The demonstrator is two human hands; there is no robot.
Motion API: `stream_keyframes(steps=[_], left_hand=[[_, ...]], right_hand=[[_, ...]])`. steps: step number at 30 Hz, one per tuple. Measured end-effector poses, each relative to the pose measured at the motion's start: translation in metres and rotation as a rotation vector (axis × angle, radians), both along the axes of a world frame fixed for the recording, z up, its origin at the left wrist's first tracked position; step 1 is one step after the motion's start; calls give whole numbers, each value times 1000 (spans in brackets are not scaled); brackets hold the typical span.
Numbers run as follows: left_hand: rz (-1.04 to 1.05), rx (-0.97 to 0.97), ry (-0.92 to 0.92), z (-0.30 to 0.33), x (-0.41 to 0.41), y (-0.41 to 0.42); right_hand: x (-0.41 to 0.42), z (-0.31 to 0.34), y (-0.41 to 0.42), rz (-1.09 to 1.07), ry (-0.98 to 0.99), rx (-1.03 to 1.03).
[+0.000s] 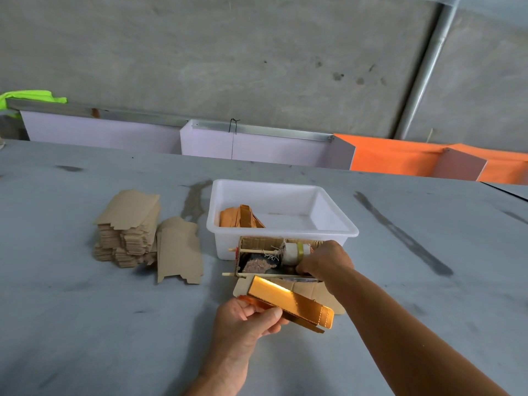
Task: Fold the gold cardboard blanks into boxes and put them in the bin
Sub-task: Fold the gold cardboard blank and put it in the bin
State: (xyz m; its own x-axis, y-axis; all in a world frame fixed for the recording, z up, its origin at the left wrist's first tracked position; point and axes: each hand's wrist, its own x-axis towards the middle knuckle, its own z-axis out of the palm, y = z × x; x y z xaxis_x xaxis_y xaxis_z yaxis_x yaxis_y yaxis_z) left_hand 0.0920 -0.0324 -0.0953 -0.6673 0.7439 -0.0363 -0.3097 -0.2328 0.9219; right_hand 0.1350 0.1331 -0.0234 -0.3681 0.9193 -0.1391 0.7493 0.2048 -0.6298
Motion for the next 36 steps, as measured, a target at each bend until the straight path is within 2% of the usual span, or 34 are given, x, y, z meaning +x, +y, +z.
stream_keyframes(steps=[12, 20, 27, 36], left_hand=[[14, 7, 8, 3, 3, 3], [22, -11, -2, 3, 2, 6], [47, -7, 18, 4, 5, 8], [55, -21, 50, 1, 5, 11]], right_hand=[[-3, 20, 2, 29, -10, -24], [-1, 32, -4, 43, 82, -141], [5, 38, -10, 58, 93, -140], [32, 41, -28, -52, 328, -272]])
